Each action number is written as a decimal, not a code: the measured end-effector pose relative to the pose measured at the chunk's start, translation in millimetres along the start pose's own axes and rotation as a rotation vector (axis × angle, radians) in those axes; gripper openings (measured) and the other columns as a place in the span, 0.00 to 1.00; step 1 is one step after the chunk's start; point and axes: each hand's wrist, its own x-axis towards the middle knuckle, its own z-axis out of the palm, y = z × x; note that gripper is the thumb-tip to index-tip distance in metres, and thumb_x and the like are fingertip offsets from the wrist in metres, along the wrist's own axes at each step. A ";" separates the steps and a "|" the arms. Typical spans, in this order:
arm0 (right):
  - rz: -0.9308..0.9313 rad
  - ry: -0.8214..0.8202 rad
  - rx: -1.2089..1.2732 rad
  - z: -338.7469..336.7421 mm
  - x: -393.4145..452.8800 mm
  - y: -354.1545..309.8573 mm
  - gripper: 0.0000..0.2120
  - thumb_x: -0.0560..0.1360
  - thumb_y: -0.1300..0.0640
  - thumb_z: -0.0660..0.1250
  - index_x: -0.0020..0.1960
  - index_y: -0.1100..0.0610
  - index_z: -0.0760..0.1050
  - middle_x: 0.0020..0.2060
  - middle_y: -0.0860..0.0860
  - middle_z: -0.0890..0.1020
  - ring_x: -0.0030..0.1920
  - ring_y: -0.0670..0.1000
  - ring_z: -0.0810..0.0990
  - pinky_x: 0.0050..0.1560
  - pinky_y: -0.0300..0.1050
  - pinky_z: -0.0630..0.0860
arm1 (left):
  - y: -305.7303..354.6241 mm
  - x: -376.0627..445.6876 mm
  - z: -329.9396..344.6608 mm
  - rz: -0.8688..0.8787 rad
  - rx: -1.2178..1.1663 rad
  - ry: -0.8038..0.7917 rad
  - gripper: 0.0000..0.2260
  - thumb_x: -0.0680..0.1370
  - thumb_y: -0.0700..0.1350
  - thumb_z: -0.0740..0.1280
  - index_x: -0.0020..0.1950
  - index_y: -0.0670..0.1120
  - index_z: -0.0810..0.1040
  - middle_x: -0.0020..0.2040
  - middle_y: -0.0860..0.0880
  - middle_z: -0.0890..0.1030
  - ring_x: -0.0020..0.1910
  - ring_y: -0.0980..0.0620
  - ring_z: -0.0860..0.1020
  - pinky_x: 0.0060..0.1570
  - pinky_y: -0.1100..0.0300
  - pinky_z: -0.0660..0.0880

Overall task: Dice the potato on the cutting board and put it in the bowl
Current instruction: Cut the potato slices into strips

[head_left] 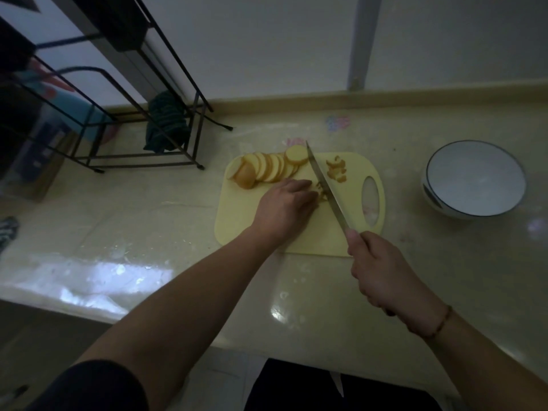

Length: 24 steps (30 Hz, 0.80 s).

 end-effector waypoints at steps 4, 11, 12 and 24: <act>-0.017 0.005 -0.013 2.4 -1.8 -0.8 0.23 0.80 0.39 0.51 0.43 0.58 0.70 0.35 0.53 0.76 0.29 0.47 0.69 0.29 0.38 0.61 | -0.4 5.1 -1.6 0.012 0.008 -0.021 0.09 0.74 0.46 0.72 0.49 0.44 0.87 0.53 0.42 0.85 0.49 0.40 0.82 0.45 0.51 0.80; -0.021 0.008 -0.006 -0.3 -7.7 -5.4 0.25 0.80 0.38 0.51 0.44 0.59 0.71 0.34 0.53 0.75 0.28 0.46 0.68 0.28 0.39 0.62 | 0.2 8.0 -1.0 0.072 0.045 0.013 0.07 0.74 0.44 0.72 0.48 0.43 0.87 0.52 0.42 0.84 0.47 0.39 0.80 0.41 0.50 0.80; -0.021 0.007 -0.011 -0.1 -8.4 -5.5 0.25 0.80 0.38 0.51 0.44 0.59 0.71 0.34 0.53 0.75 0.28 0.46 0.68 0.28 0.39 0.62 | 0.6 8.0 0.2 0.071 0.044 0.016 0.06 0.74 0.43 0.72 0.47 0.43 0.87 0.52 0.43 0.84 0.47 0.40 0.80 0.41 0.50 0.80; -0.027 0.010 -0.041 2.8 -15.3 -5.7 0.23 0.80 0.39 0.51 0.42 0.57 0.70 0.35 0.53 0.78 0.30 0.47 0.72 0.32 0.41 0.66 | -4.0 11.7 2.4 0.094 0.016 -0.012 0.14 0.76 0.48 0.64 0.48 0.44 0.87 0.46 0.45 0.83 0.43 0.41 0.79 0.39 0.50 0.78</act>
